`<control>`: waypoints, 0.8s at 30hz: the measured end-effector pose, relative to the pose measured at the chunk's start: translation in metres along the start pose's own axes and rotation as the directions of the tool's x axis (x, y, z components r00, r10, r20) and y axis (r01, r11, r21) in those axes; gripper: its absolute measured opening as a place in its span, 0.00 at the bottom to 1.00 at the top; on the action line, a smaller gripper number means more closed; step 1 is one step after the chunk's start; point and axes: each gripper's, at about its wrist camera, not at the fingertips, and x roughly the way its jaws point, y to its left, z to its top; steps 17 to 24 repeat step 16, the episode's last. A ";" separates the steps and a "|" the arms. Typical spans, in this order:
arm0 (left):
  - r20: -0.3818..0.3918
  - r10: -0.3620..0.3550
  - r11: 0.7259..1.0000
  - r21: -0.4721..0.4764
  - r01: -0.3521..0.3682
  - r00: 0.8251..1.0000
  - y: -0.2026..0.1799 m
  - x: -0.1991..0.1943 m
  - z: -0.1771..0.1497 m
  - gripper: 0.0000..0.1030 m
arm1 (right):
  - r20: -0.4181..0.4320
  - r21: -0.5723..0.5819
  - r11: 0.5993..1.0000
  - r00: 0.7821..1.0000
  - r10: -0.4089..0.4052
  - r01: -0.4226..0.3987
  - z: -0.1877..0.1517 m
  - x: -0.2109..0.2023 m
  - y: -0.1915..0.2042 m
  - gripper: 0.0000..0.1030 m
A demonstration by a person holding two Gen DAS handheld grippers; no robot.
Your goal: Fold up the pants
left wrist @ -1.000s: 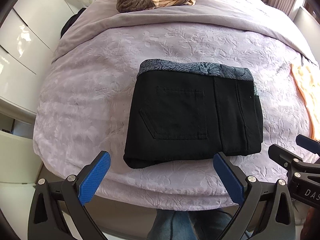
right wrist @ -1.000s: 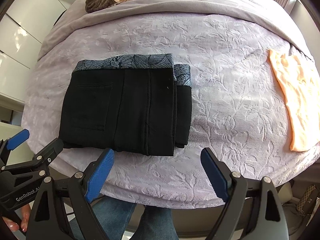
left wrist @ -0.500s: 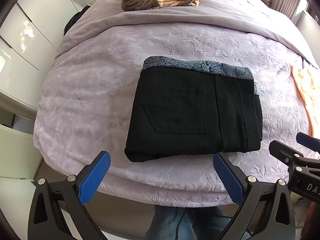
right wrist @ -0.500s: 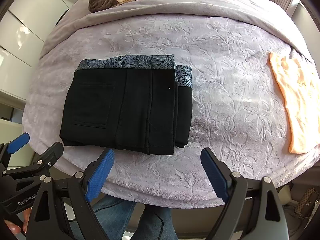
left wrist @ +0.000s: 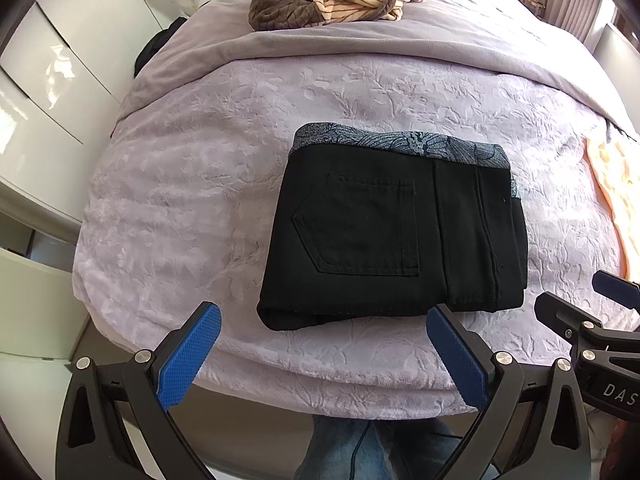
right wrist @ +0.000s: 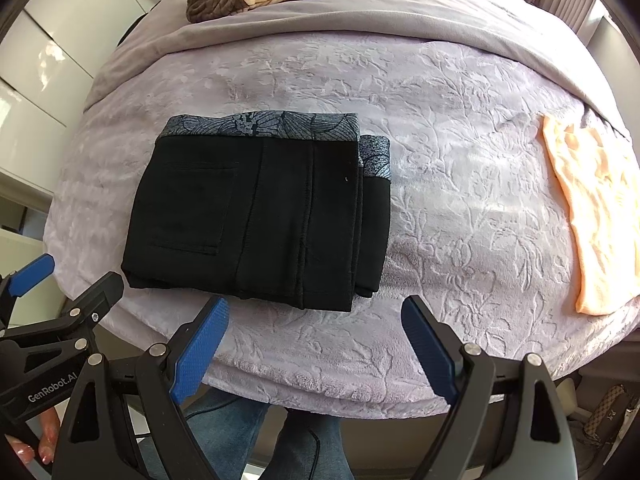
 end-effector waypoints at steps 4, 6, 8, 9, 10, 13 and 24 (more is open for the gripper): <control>0.000 0.001 1.000 -0.009 -0.001 1.000 0.001 0.001 -0.001 1.00 | -0.001 -0.003 1.000 1.000 0.000 0.000 0.000 0.001 0.000 0.88; -0.004 -0.002 1.000 -0.015 0.002 1.000 0.003 0.002 -0.001 1.00 | -0.001 -0.002 1.000 1.000 0.000 0.000 0.000 0.001 0.000 0.88; -0.006 -0.005 1.000 -0.017 0.005 1.000 0.004 0.003 -0.001 1.00 | -0.001 -0.002 1.000 1.000 0.000 0.000 0.000 0.001 0.000 0.88; -0.004 -0.010 1.000 -0.016 0.010 1.000 0.004 0.003 -0.001 1.00 | -0.001 -0.003 1.000 1.000 0.001 -0.001 0.000 0.002 0.001 0.88; -0.003 -0.012 1.000 -0.014 0.012 1.000 0.004 0.003 -0.001 1.00 | -0.001 -0.003 1.000 1.000 0.000 0.000 0.000 0.002 0.001 0.88; 0.003 -0.014 1.000 -0.001 0.014 1.000 0.001 0.002 -0.001 1.00 | -0.001 -0.002 1.000 1.000 0.002 -0.002 0.001 0.002 0.002 0.88; 0.003 -0.005 1.000 -0.001 0.005 1.000 0.001 0.002 0.000 1.00 | -0.001 0.000 1.000 1.000 0.007 -0.007 0.002 0.002 0.002 0.88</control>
